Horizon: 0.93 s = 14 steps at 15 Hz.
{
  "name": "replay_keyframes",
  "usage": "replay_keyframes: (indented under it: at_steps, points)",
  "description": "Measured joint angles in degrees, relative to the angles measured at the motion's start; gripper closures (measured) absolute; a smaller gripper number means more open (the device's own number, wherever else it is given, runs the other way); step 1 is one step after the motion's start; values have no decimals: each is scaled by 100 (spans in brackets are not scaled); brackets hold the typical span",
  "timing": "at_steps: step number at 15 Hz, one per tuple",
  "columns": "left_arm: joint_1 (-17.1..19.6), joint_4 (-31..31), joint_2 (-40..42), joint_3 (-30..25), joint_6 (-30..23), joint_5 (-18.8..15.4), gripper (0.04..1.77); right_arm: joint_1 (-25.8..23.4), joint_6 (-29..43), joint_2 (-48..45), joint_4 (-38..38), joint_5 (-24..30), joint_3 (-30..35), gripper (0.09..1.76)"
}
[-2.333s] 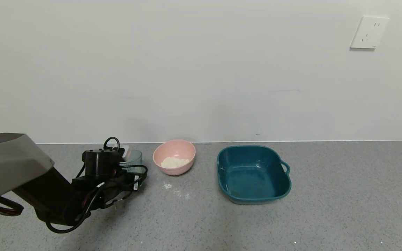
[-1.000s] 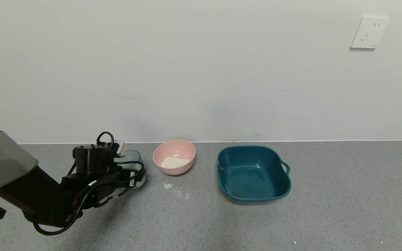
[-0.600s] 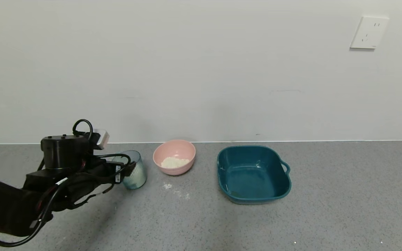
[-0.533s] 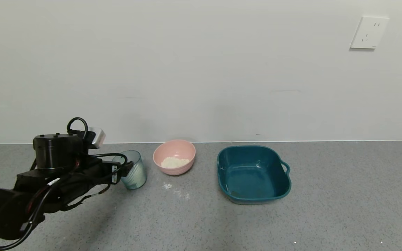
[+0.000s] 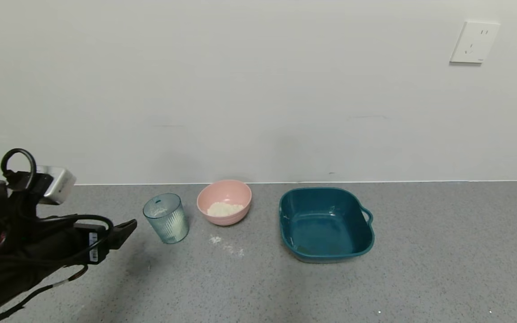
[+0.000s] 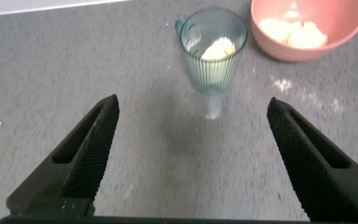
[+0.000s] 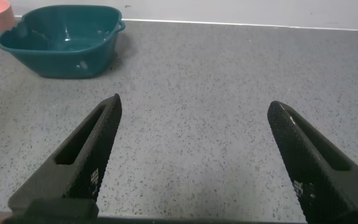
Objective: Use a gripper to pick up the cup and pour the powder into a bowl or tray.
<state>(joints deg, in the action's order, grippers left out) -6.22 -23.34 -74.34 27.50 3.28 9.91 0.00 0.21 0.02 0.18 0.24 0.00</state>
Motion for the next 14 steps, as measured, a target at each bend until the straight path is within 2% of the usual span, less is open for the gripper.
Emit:
replay_keyframes:
  at_steps: [3, 8, 14]
  points:
    - [7, 839, 981, -265, -4, 100, 10, -11, -2, 0, 0, 0, 0, 14]
    - [-1, 1971, 2525, -636, -12, 549, 10, -11, -2, 0, 0, -2, 0, 14]
    - [22, 3106, 4375, -945, -23, 646, 9, -13, -5, 0, -2, -2, 0, 14]
